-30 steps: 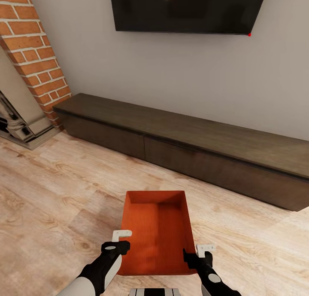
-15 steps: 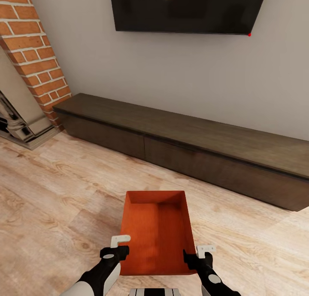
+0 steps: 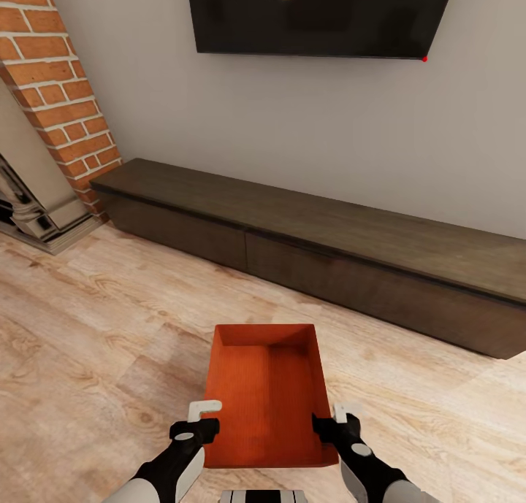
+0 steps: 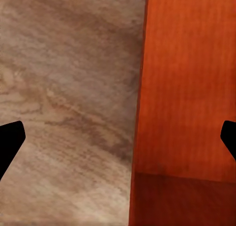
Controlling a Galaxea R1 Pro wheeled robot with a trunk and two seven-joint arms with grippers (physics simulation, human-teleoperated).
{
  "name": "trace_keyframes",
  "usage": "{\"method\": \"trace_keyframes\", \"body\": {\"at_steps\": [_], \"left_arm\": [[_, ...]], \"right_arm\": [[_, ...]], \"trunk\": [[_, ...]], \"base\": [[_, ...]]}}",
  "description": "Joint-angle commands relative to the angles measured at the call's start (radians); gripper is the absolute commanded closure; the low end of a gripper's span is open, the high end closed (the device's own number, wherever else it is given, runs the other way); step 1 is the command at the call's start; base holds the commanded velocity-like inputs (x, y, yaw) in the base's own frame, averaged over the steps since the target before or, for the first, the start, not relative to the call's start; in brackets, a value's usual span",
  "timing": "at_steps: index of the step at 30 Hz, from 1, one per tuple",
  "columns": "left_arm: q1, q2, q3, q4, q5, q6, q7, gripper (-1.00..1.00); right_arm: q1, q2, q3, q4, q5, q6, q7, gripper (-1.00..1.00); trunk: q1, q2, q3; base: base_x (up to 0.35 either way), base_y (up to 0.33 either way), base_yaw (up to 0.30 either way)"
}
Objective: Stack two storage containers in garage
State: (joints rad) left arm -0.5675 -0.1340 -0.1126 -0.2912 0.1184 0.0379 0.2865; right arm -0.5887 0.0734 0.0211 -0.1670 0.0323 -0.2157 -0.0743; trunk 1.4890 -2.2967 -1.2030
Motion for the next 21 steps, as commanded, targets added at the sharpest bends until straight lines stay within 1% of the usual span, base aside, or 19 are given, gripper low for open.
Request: {"method": "trace_keyframes", "body": {"at_steps": [1,2,6,10,16,21], "left_arm": [[0.000,0.000,-0.009,-0.002,0.010,0.004,0.007,-1.00],[0.000,-0.002,-0.011,-0.003,0.010,0.005,0.007,-1.00],[0.000,-0.002,-0.013,-0.007,0.009,0.005,0.007,-1.00],[0.000,0.002,-0.013,-0.009,0.009,0.004,0.005,-1.00],[0.000,0.005,-0.013,-0.014,0.009,0.004,0.004,-1.00],[0.000,0.005,-0.013,-0.017,0.008,0.004,0.003,-1.00]], "right_arm": [[-0.012,0.000,0.002,0.002,0.003,0.008,-0.006,-1.00],[-0.037,0.001,0.001,0.002,0.003,0.024,-0.007,-1.00],[-0.052,0.001,0.001,0.003,0.002,0.030,-0.007,-1.00],[-0.070,0.000,0.001,0.004,0.002,0.054,-0.007,-1.00],[-0.076,0.003,-0.002,0.004,0.001,0.053,-0.007,-1.00],[-0.076,0.003,-0.002,0.011,0.001,0.031,-0.006,-1.00]], "trunk": [[0.000,0.000,-0.001],[0.000,0.000,-0.001],[0.000,0.000,-0.001],[0.000,0.000,-0.001],[0.000,0.000,-0.001],[0.000,0.000,-0.001]], "base": [[0.000,0.000,0.000],[0.000,0.000,0.000],[0.000,0.000,0.000],[0.000,0.000,0.000],[0.000,0.000,0.000],[0.000,0.000,0.000]]}}
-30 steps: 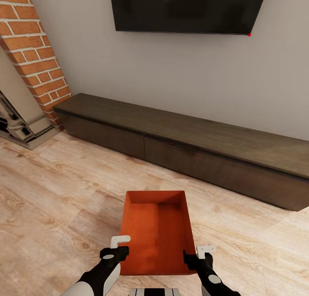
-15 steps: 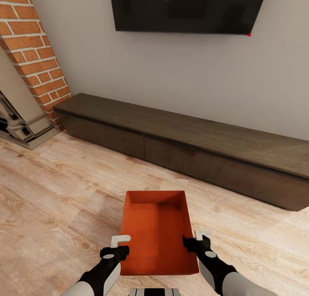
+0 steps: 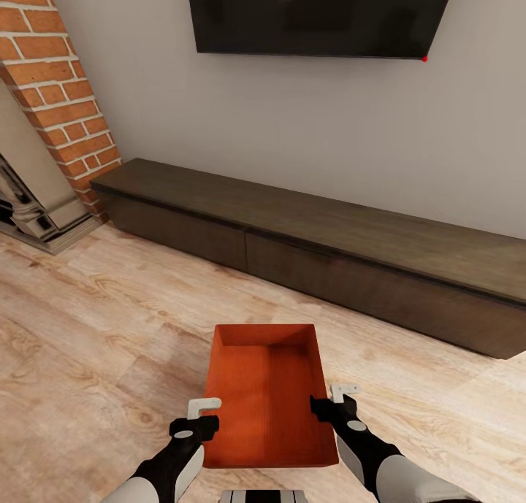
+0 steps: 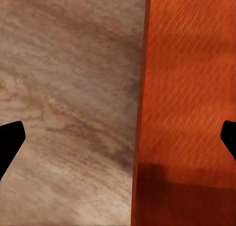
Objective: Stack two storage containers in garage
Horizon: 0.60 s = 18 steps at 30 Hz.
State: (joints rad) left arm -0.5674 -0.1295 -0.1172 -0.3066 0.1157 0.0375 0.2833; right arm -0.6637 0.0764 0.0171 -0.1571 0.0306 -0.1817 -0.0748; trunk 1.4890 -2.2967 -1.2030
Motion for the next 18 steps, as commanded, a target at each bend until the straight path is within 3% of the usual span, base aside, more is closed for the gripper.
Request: {"method": "trace_keyframes", "body": {"at_steps": [1,18], "left_arm": [[0.000,0.000,-0.009,-0.003,0.010,0.004,0.007,-1.00],[0.000,-0.001,-0.007,-0.005,0.010,0.004,0.016,-1.00]], "right_arm": [[-0.001,0.000,0.002,0.019,0.003,-0.013,-0.005,-1.00],[0.000,0.001,0.003,0.054,0.003,-0.050,-0.005,-1.00]], "trunk": [[0.000,0.000,-0.001],[0.000,0.000,-0.001]], "base": [[0.000,0.000,0.000],[0.000,0.000,0.000]]}}
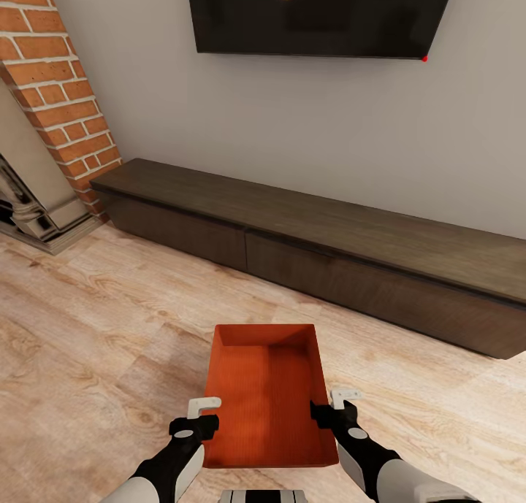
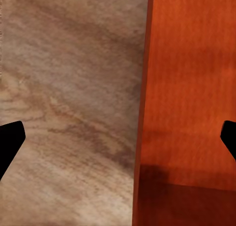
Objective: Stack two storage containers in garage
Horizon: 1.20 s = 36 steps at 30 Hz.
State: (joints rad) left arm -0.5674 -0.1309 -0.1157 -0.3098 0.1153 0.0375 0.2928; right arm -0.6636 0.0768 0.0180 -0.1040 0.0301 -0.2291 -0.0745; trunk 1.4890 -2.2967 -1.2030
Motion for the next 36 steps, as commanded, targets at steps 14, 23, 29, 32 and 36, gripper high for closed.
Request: {"method": "trace_keyframes", "body": {"at_steps": [14,23,29,32,36], "left_arm": [[0.000,-0.001,-0.009,-0.003,0.009,0.002,0.011,-1.00],[0.000,-0.002,-0.009,-0.010,0.009,-0.005,0.012,-1.00],[0.000,-0.001,-0.007,-0.040,0.009,-0.005,0.012,-1.00],[0.000,-0.001,-0.006,-0.049,0.009,-0.005,0.012,-1.00],[0.000,-0.001,-0.005,-0.054,0.009,-0.005,0.012,-1.00]], "right_arm": [[-0.001,0.001,0.002,0.004,0.001,-0.004,-0.005,-1.00],[-0.001,0.001,0.002,0.007,0.001,-0.004,-0.006,-1.00],[-0.001,0.001,0.002,0.008,0.001,-0.004,-0.005,-1.00],[-0.001,0.001,0.002,0.007,0.001,-0.004,-0.005,-1.00],[-0.001,0.001,0.002,0.008,0.001,-0.004,-0.005,-1.00]], "trunk": [[0.000,0.000,-0.001],[0.000,0.000,-0.001],[0.000,0.000,-0.001],[0.000,0.000,-0.001],[0.000,0.000,-0.001]], "base": [[0.000,0.000,0.000],[0.000,0.000,0.000],[0.000,0.000,0.000],[0.000,0.000,0.000],[0.000,0.000,0.000]]}}
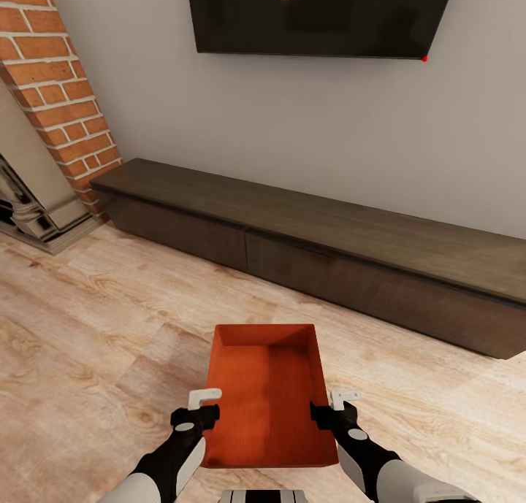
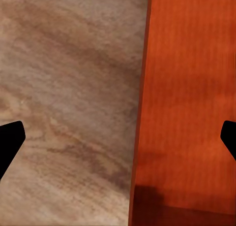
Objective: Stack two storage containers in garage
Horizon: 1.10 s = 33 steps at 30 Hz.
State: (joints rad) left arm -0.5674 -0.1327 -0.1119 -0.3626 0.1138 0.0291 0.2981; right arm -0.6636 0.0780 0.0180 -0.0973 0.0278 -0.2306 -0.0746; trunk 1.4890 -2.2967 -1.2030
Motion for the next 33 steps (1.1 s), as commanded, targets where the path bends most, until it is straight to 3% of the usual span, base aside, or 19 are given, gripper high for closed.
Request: {"method": "trace_keyframes", "body": {"at_steps": [1,4,13,33], "left_arm": [[0.000,0.001,-0.008,-0.002,0.010,0.003,0.007,-1.00],[0.000,0.001,-0.009,-0.003,0.010,0.003,0.007,-1.00],[0.000,0.001,-0.009,-0.005,0.010,0.002,0.007,-1.00],[0.000,0.002,-0.008,-0.036,0.010,0.002,0.007,-1.00]], "right_arm": [[-0.001,0.000,0.002,0.001,0.003,-0.003,-0.005,-1.00],[-0.001,0.000,0.002,0.001,0.003,-0.003,-0.005,-1.00],[-0.001,0.000,0.002,0.001,0.004,-0.003,-0.005,-1.00],[-0.001,0.000,0.002,0.001,0.004,-0.003,-0.005,-1.00]], "trunk": [[0.000,0.000,-0.001],[0.000,0.000,-0.001],[0.034,-0.063,-0.029],[0.034,-0.063,-0.029]], "base": [[0.000,0.000,0.000],[0.000,0.000,0.000],[0.000,0.000,0.000],[0.000,0.000,0.000]]}}
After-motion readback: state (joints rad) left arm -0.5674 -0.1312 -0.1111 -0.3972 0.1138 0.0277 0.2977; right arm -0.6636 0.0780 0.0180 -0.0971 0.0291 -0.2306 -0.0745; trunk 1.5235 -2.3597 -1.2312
